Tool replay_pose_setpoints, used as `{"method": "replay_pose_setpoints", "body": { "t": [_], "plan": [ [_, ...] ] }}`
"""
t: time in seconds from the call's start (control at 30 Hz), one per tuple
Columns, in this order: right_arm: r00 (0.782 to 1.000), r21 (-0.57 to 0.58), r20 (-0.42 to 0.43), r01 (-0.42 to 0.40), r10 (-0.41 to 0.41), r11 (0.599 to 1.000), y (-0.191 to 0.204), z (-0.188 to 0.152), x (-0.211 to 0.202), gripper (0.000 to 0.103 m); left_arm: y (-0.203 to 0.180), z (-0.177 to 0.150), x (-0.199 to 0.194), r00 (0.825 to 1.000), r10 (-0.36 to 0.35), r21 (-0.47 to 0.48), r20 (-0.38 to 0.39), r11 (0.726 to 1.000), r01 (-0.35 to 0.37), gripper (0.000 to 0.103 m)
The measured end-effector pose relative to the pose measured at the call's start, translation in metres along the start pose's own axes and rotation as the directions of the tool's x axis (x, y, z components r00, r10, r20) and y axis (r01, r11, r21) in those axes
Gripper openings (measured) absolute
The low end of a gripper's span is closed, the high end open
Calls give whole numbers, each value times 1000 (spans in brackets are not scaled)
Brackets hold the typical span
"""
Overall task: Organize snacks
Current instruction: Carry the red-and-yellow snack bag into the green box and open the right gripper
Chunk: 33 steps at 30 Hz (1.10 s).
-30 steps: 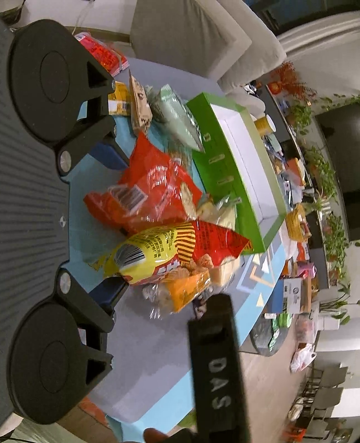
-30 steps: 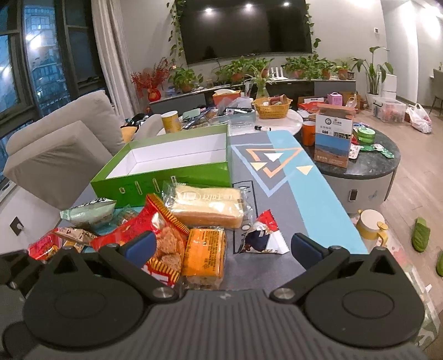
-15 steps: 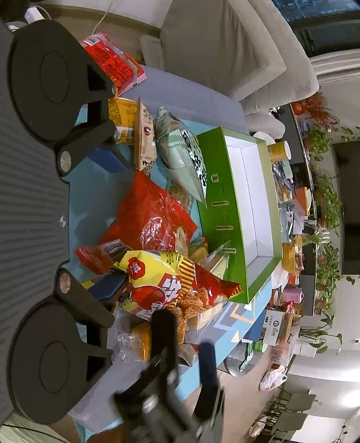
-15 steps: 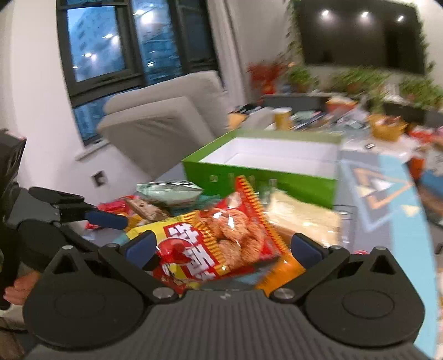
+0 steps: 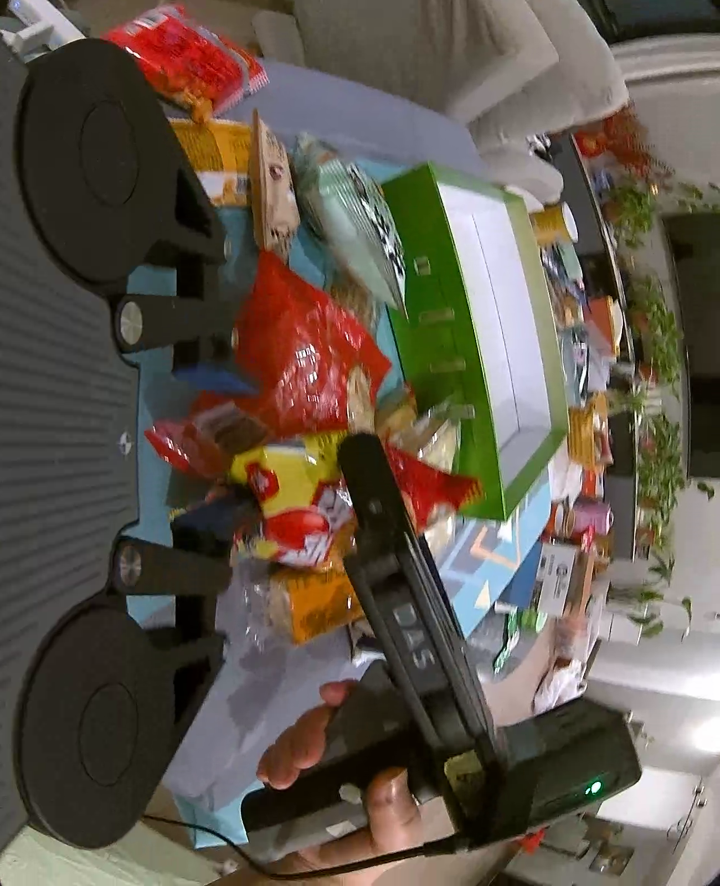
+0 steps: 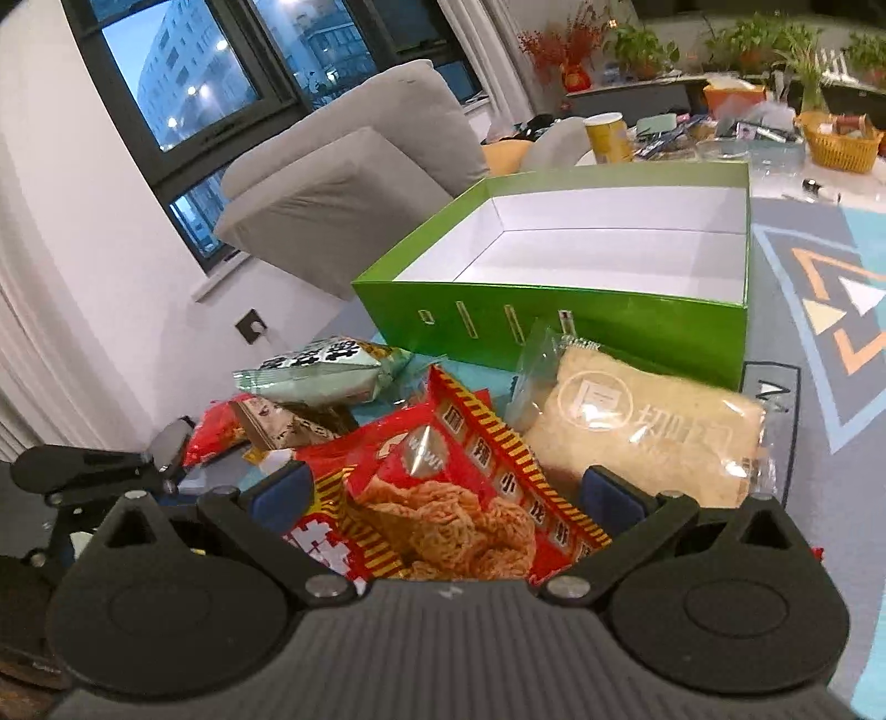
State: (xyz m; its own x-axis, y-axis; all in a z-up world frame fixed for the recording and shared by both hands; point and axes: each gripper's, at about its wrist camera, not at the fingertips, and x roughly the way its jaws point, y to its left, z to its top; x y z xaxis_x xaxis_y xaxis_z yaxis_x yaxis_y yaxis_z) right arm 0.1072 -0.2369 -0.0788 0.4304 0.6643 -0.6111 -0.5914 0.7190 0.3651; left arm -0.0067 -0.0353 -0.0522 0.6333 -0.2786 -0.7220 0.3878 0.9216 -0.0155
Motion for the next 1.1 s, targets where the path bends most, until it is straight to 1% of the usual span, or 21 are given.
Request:
{"method": "replay_pose_setpoints", "body": {
  "t": [0.03, 0.07, 0.1, 0.2, 0.3, 0.37, 0.5, 0.6, 0.67, 0.8, 0.97, 1.0, 1.03, 1.1],
  "plan": [
    [1000, -4, -2, 9, -9, 1000, 2, -1, -2, 80, -1, 0, 1, 1000, -9, 9, 1, 1000, 9, 28],
    [1000, -7, -6, 13, -13, 1000, 5, -1, -3, 80, -2, 0, 1, 1000, -20, 13, 0, 1000, 20, 21],
    [1000, -7, -10, 17, -17, 1000, 8, -2, -5, 80, -2, 0, 1, 999, -36, 12, 0, 999, 36, 18],
    [999, 8, -18, 33, -33, 999, 11, 0, -8, 80, -1, 2, -4, 999, -47, 23, 26, 999, 46, 17],
    [999, 68, -18, 37, -36, 997, 7, 6, -9, 79, 2, 6, -16, 996, -54, 29, 71, 998, 52, 17],
    [999, 99, -4, 36, -36, 994, 6, 11, -13, 79, 5, 11, -24, 994, -45, 35, 101, 998, 42, 17],
    [997, 113, 63, 43, -50, 993, 14, 25, -25, 76, 7, 26, -34, 987, 12, 72, 163, 997, -24, 16],
    [992, 112, 111, 46, -58, 993, 19, 42, -28, 75, 11, 41, -39, 972, 68, 98, 223, 991, -92, 16],
    [990, 117, 132, 41, -57, 992, 19, 53, -27, 74, 18, 54, -39, 962, 113, 103, 249, 984, -142, 16],
    [985, 114, 165, 36, -55, 993, 20, 77, -16, 74, 35, 80, -29, 941, 197, 95, 275, 968, -231, 16],
    [982, 142, 178, 31, -56, 989, 10, 99, 6, 71, 63, 111, -5, 921, 263, 88, 288, 950, -299, 14],
    [983, 155, 176, 27, -54, 988, 6, 104, 12, 70, 70, 118, 2, 919, 270, 82, 287, 949, -304, 14],
    [983, 164, 175, 24, -53, 986, 4, 107, 16, 70, 76, 122, 6, 922, 266, 78, 282, 951, -299, 14],
    [984, 181, 168, 21, -52, 983, -1, 112, 27, 68, 88, 131, 17, 932, 249, 66, 264, 959, -275, 15]
  ]
}}
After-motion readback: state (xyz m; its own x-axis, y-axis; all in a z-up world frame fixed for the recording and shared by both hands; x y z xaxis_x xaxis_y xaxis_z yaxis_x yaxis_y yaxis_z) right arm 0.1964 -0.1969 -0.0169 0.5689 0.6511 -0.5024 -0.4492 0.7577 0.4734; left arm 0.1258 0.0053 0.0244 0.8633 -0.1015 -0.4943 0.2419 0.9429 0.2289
